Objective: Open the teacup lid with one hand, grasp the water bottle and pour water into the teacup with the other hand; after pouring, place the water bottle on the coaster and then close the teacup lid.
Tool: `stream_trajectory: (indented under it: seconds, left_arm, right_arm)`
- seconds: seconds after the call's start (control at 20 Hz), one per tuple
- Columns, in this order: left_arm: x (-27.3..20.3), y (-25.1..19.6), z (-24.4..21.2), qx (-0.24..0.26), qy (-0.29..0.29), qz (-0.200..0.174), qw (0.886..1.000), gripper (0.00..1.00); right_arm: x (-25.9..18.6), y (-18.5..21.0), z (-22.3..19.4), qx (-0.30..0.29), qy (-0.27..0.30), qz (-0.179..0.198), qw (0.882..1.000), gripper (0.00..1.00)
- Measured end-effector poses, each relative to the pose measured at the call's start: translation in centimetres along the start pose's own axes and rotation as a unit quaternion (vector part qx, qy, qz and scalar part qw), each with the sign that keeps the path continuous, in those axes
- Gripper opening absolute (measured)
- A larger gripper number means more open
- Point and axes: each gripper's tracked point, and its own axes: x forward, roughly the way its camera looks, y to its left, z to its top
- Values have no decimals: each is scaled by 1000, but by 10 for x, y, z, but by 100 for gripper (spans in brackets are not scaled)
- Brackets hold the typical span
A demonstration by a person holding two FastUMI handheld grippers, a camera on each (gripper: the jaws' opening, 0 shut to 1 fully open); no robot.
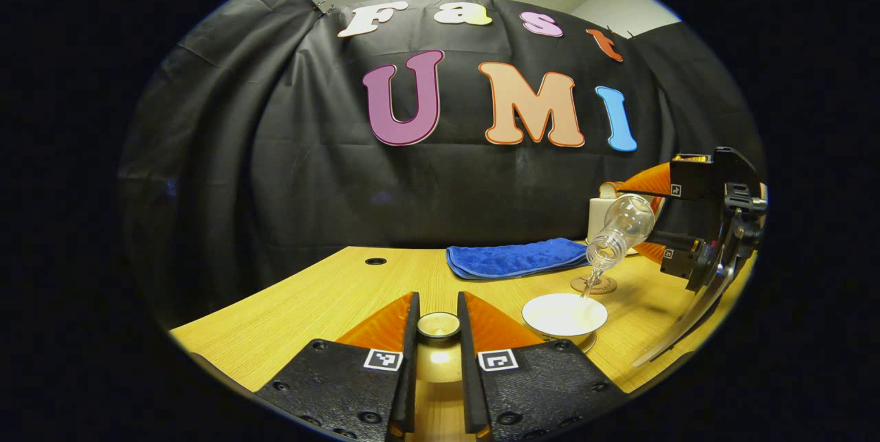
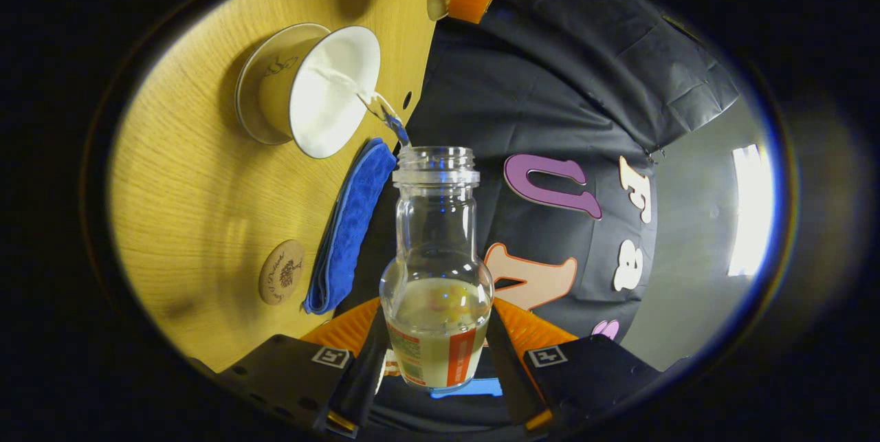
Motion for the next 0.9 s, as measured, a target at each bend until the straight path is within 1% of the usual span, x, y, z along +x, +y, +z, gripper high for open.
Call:
stream_trajectory:
  seconds: [0.45, 0.55, 0.8, 0.85, 0.9]
  left_arm:
    - [-1, 1, 0, 0, 0, 0, 1000, 25]
    - [-1, 0, 0, 0, 0, 0, 1000, 25]
    - [0, 0, 0, 0, 0, 0, 1000, 25]
    - [-1, 1, 0, 0, 0, 0, 1000, 25]
    - [0, 0, 0, 0, 0, 0, 1000, 25]
  right_arm:
    - [-3, 4, 10, -47, -21, -15, 999, 77]
    - [-4, 5, 14, -46, -26, -15, 999, 79]
    - [-1, 6, 17, -44, -26, -14, 999, 78]
    - [-2, 9, 15, -39, -22, -9, 999, 78]
    - [-1, 15, 13, -18, -18, 3, 1000, 77]
